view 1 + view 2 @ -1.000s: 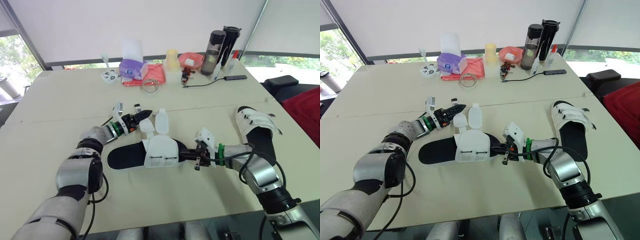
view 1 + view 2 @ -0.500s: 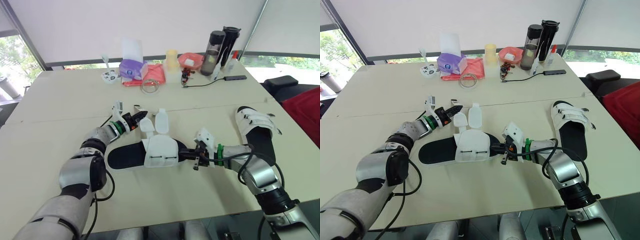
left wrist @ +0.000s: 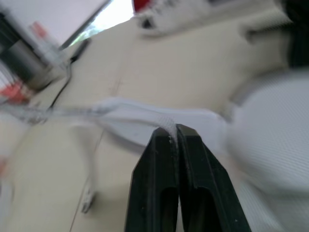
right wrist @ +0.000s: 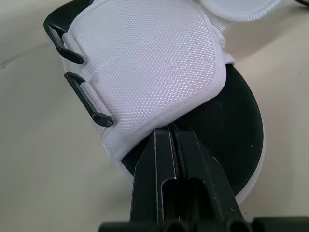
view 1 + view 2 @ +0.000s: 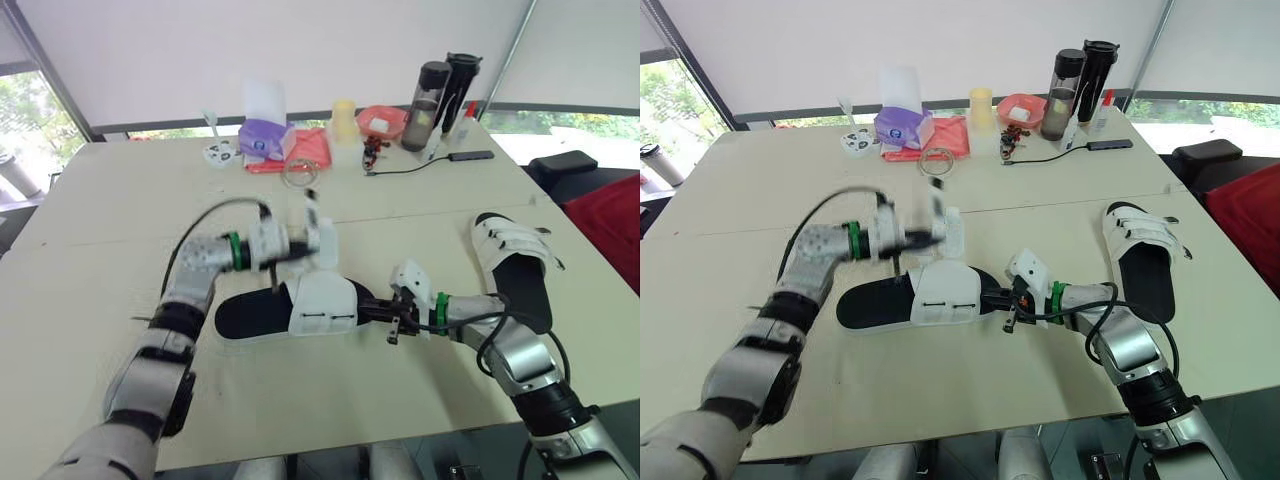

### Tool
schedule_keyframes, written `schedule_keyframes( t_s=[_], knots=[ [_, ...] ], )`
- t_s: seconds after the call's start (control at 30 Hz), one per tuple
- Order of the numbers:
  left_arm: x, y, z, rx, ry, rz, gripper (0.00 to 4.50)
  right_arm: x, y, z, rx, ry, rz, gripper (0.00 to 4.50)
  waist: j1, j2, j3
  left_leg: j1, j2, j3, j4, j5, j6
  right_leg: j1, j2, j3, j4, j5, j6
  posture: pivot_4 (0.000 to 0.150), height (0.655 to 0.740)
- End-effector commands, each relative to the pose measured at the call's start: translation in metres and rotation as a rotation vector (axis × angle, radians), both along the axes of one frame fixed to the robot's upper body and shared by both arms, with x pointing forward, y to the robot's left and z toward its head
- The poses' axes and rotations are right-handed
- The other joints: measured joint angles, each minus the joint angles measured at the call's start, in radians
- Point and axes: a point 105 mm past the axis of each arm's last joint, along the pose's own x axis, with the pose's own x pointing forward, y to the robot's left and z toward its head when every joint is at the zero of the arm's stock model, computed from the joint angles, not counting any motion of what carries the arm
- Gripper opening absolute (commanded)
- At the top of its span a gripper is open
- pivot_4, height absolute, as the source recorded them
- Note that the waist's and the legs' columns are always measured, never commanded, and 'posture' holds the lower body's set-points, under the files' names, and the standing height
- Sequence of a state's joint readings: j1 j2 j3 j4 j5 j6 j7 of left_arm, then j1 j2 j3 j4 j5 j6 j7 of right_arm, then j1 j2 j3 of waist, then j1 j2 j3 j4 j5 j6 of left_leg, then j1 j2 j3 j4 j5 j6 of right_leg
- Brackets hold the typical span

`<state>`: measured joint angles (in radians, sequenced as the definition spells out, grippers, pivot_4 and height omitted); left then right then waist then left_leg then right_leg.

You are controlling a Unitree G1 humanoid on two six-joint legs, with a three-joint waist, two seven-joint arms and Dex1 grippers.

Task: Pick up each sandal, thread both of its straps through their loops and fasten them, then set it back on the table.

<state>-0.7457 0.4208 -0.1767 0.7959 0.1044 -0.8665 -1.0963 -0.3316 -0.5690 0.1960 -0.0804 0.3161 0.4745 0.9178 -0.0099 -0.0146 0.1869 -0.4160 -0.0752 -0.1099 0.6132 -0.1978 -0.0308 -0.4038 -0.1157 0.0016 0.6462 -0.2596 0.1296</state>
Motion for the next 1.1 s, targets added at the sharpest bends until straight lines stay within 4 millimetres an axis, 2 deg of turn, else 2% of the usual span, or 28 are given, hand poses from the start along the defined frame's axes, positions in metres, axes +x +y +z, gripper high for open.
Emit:
schedule_keyframes(
  t_s=[0.03, 0.07, 0.13, 0.2, 0.27, 0.37, 0.47, 0.63, 0.73, 0.87, 0.97, 1.03, 1.1],
  knots=[
    [-0.029, 0.0, 0.021, 0.148, -0.542, -0.257, 0.11, 0.005, -0.008, -0.013, -0.045, 0.019, -0.055, 0.0, 0.004, -0.001, -0.001, 0.0, 0.0, -0.001, 0.0, 0.0, 0.0, 0.0, 0.0, -0.001, -0.001, 0.0, -0.001, 0.15, 0.74],
    [-0.028, 0.0, 0.019, 0.224, -0.632, -0.28, 0.11, 0.005, -0.007, -0.013, -0.045, 0.015, -0.054, 0.0, 0.006, -0.001, -0.001, 0.0, 0.0, -0.001, 0.001, 0.0, 0.0, 0.002, 0.0, -0.001, -0.002, 0.0, -0.001, 0.15, 0.74],
    [-0.008, 0.004, 0.018, 0.296, -0.762, -0.202, 0.11, 0.006, -0.005, -0.013, -0.041, 0.011, -0.051, 0.0, 0.015, -0.002, -0.001, 0.004, 0.0, -0.001, 0.001, 0.0, 0.0, 0.007, 0.0, -0.001, -0.004, 0.001, -0.002, 0.15, 0.74],
    [0.008, 0.005, 0.026, 0.264, -0.906, -0.127, 0.11, 0.005, -0.004, -0.013, -0.041, 0.009, -0.049, 0.0, 0.019, -0.002, -0.001, 0.008, 0.0, 0.001, 0.001, 0.0, 0.0, 0.012, -0.001, 0.0, -0.005, -0.001, 0.004, 0.15, 0.74],
    [0.015, 0.005, 0.031, 0.226, -1.007, -0.108, 0.11, 0.005, -0.004, -0.014, -0.041, 0.008, -0.049, 0.0, 0.02, -0.002, -0.001, 0.009, 0.0, 0.0, 0.001, 0.0, 0.0, 0.013, 0.0, -0.001, -0.005, -0.001, 0.007, 0.15, 0.74],
    [0.022, 0.007, 0.034, 0.188, -1.076, -0.09, 0.11, 0.006, -0.004, -0.014, -0.043, 0.006, -0.051, 0.0, 0.015, -0.002, -0.001, 0.008, 0.0, 0.0, 0.001, 0.0, 0.0, 0.01, 0.001, -0.002, -0.002, -0.002, 0.009, 0.15, 0.74],
    [0.029, 0.014, 0.042, 0.139, -1.073, -0.018, 1.0, 0.009, -0.005, -0.015, -0.045, 0.004, -0.056, 0.0, 0.01, -0.002, -0.001, 0.007, -0.001, 0.0, 0.0, 0.0, 0.0, 0.008, 0.002, -0.002, 0.001, -0.002, 0.009, 0.15, 0.74],
    [0.028, 0.029, 0.043, 0.115, -1.069, 0.012, 3.5, 0.009, -0.005, -0.017, -0.044, 0.011, -0.053, 0.0, 0.0, -0.002, -0.001, 0.007, -0.001, 0.0, 0.001, 0.0, 0.0, 0.009, 0.002, -0.003, 0.001, -0.002, 0.009, 0.15, 0.74],
    [0.02, 0.042, 0.038, 0.114, -1.008, 0.003, 3.5, 0.01, -0.005, -0.019, -0.043, 0.016, -0.052, 0.0, -0.004, -0.002, -0.001, 0.007, -0.001, -0.001, 0.001, 0.0, 0.0, 0.009, 0.002, -0.003, 0.001, -0.002, 0.009, 0.15, 0.74],
    [0.013, 0.061, 0.045, -0.047, -0.716, 0.152, 3.5, 0.01, -0.005, -0.021, -0.042, 0.022, -0.05, 0.0, -0.004, -0.002, -0.001, 0.007, 0.0, -0.001, 0.0, 0.0, 0.0, 0.008, 0.002, -0.003, 0.001, -0.002, 0.008, 0.15, 0.74],
    [0.011, 0.069, 0.039, -0.192, -0.432, 0.336, 3.5, 0.009, -0.005, -0.022, -0.04, 0.029, -0.044, 0.0, -0.008, 0.0, -0.002, 0.008, 0.001, 0.0, 0.001, 0.0, 0.0, 0.009, 0.001, -0.003, 0.001, 0.0, 0.004, 0.15, 0.74],
    [0.004, 0.068, 0.042, -0.265, -0.254, 0.369, 3.5, 0.008, -0.004, -0.023, -0.041, 0.032, -0.039, 0.0, -0.01, -0.001, -0.001, 0.007, 0.001, 0.0, 0.001, 0.0, 0.0, 0.008, -0.001, -0.002, 0.001, 0.0, 0.003, 0.15, 0.74],
    [-0.004, 0.064, 0.047, -0.4, -0.003, 0.42, 3.5, 0.008, -0.003, -0.024, -0.041, 0.036, -0.031, 0.0, -0.01, -0.001, -0.001, 0.007, 0.001, -0.002, 0.001, 0.0, 0.0, 0.008, -0.002, -0.002, 0.0, 0.001, 0.002, 0.15, 0.74]
  ],
)
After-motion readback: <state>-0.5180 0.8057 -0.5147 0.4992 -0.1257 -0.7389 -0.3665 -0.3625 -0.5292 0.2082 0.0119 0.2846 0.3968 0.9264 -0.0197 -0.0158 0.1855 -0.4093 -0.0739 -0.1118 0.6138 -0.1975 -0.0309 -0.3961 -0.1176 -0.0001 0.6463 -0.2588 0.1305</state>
